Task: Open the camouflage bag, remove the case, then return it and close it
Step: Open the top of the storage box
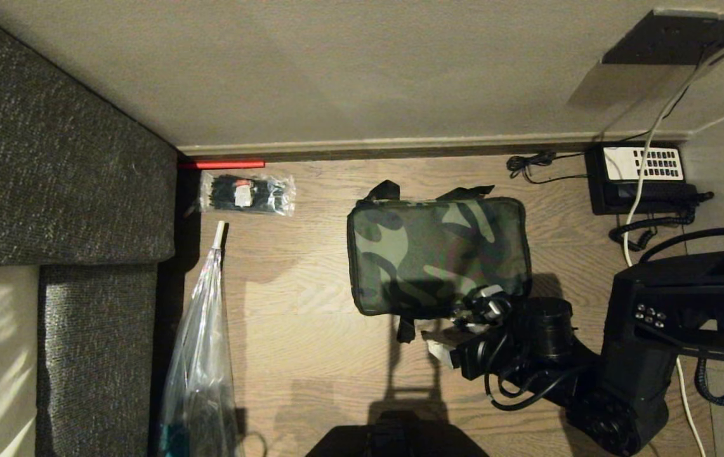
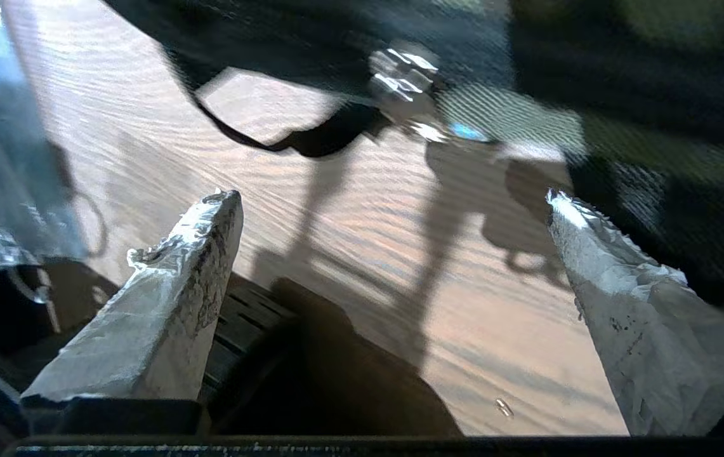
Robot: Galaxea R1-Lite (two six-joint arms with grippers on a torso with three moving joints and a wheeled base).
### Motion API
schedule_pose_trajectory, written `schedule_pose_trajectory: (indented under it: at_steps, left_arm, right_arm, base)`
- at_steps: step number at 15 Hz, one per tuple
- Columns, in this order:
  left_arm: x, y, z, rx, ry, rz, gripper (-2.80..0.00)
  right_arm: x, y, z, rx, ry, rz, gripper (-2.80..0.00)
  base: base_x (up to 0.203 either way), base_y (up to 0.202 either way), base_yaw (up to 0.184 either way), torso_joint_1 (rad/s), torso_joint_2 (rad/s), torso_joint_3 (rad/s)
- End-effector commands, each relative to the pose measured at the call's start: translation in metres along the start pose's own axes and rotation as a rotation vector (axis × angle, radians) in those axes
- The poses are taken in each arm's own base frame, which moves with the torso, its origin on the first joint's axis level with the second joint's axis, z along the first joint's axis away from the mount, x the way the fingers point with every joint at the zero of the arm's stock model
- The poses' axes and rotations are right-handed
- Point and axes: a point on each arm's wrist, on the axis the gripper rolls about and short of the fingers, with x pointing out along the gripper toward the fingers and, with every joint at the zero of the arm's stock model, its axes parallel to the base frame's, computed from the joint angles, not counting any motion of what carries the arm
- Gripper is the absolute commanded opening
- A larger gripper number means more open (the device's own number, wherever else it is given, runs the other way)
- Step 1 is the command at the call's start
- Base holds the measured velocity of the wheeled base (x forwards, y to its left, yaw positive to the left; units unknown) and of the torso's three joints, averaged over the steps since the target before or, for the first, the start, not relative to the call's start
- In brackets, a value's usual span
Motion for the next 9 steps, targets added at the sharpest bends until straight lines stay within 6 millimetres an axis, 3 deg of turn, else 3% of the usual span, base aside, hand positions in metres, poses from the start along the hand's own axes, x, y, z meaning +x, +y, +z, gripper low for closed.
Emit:
schedule_pose_trajectory:
  at_steps: [1, 9]
  left_arm:
    - [0.000, 0.000, 0.000, 0.000, 0.000, 0.002, -2.80]
    - [0.000, 0.000, 0.000, 0.001, 0.000, 0.000, -2.80]
  right_arm:
    - [0.004, 0.000, 0.002, 0.001, -0.019, 0.001, 0.00]
    - [0.020, -0.003, 0.003, 0.015, -0.114, -0.008, 0.00]
  base:
    - [0.000, 0.000, 0.000, 0.000, 0.00, 0.000]
    - [0.000, 0.000, 0.000, 0.000, 0.00, 0.000]
